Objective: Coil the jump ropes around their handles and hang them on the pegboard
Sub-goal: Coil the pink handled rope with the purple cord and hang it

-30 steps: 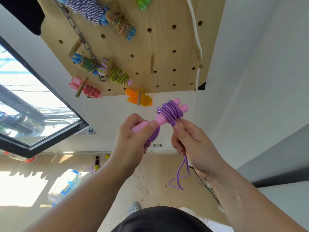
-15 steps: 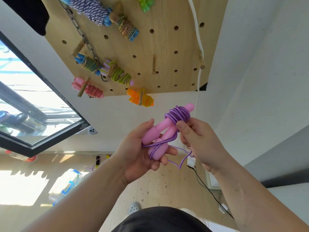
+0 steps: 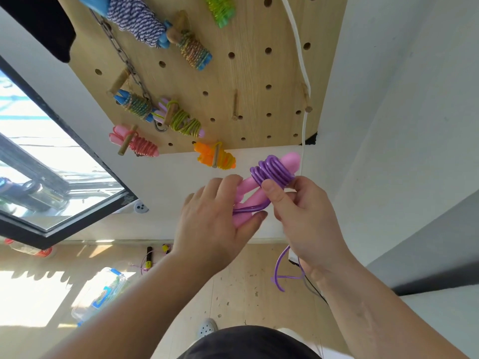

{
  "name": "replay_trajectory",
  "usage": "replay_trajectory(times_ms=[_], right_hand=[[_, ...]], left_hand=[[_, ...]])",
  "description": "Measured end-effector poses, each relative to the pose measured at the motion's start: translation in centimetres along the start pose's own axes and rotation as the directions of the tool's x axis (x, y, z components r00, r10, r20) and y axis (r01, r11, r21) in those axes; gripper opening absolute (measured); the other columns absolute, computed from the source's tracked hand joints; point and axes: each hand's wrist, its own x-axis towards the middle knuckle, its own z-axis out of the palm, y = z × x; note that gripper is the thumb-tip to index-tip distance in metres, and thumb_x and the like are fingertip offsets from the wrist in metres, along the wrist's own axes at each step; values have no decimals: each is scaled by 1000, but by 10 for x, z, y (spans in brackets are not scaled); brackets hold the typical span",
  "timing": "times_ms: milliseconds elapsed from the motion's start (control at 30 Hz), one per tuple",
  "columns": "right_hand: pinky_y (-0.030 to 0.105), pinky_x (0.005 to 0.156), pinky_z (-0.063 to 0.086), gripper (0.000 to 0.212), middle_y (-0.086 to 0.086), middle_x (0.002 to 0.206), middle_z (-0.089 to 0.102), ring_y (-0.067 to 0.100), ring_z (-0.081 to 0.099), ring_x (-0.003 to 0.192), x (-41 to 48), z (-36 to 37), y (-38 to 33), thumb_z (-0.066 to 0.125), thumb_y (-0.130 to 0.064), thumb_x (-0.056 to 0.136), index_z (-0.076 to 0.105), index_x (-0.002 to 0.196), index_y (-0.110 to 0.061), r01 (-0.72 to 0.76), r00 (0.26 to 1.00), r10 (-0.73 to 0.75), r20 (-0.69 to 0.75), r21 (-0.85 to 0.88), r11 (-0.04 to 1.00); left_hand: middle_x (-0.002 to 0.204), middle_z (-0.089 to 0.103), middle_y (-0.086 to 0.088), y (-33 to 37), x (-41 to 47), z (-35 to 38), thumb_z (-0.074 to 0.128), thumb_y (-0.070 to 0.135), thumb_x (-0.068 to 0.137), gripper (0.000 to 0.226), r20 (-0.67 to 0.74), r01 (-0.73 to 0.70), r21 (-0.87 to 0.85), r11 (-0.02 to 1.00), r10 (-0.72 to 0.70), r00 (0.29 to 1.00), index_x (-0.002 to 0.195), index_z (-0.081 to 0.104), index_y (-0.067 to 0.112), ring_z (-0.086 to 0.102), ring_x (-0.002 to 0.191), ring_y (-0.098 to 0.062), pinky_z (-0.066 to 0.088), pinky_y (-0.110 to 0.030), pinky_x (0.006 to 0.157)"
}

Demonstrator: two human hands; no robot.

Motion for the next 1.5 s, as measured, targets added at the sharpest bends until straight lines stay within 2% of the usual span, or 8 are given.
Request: replay_trajectory(times_ms=[267, 467, 800, 967, 1100, 1233, 1367, 1500], right_hand=[[18, 46, 31, 27, -1, 57, 40, 10, 33, 49, -6, -1, 1, 59, -47, 91, 62, 90, -20, -41, 998, 35, 49, 116, 992], [16, 52, 33, 47, -7, 56, 33, 10, 31, 54, -4, -10, 2, 55, -51, 96, 61, 134, -24, 4, 977, -20, 212, 79, 997], [23, 50, 27, 14, -6, 55, 33, 11, 27, 51, 3, -20, 1, 72, -46, 87, 71, 80, -35, -184, 939, 110, 327, 205, 961], [21, 49, 30, 14, -4, 55, 35, 11, 30, 50, 3, -17, 5, 67, -36, 94, 68, 94, -23, -214, 926, 129, 354, 211, 954], [19, 52, 31, 24, -12, 47, 41, 7, 37, 47, 9, -27, 6, 65, -36, 97, 74, 82, -20, 58, 987, 4, 160, -378, 924], [15, 51, 29, 28, -13, 49, 41, 9, 42, 45, -6, -26, 7, 62, -34, 99, 67, 74, -22, 463, 870, -434, 234, -690, 556], [23, 57, 44, 21, 2, 65, 67, 20, 58, 52, -12, -21, 20, 79, -23, 86, 79, 99, -6, 610, 621, -666, 413, -789, 79], [15, 57, 40, 19, -19, 63, 57, 6, 53, 55, -9, -23, 15, 63, -35, 98, 73, 92, -20, 576, 793, -565, 229, -586, 570]], left_hand=[[80, 64, 11, 3, 1, -15, 84, 42, 68, 50, 21, 122, -206, 971, -120, 993, 104, 54, 22, 58, 63, -10, 43, -22, 55], [71, 66, -13, 0, 8, -22, 82, 33, 54, 60, 472, 591, -704, 394, -363, 803, 100, 61, 1, 51, 53, -21, 39, -29, 49], [74, 57, -23, -5, 0, -17, 76, 42, 61, 55, 840, 819, -535, -209, -26, 542, 102, 66, 7, 41, 44, -22, 36, -27, 47], [73, 56, -21, -7, -3, -12, 75, 43, 66, 50, 830, 791, -543, -282, -39, 556, 100, 66, 7, 41, 45, -21, 33, -26, 50], [68, 58, -18, -9, 0, -7, 72, 34, 67, 46, 676, 776, -628, 65, -449, 584, 97, 60, 2, 41, 49, -22, 32, -27, 47], [66, 61, -13, -15, 5, -5, 76, 33, 79, 40, 568, 755, -576, 314, -510, 646, 97, 60, 0, 43, 48, -18, 34, -26, 42], [67, 60, -15, -9, 8, -6, 72, 34, 79, 44, 635, 773, -607, 186, -472, 612, 102, 62, -2, 42, 50, -21, 33, -27, 46], [73, 58, -21, -2, 4, -14, 67, 32, 73, 40, 714, 744, -666, -52, -331, 617, 97, 61, 1, 39, 50, -22, 34, -28, 48]])
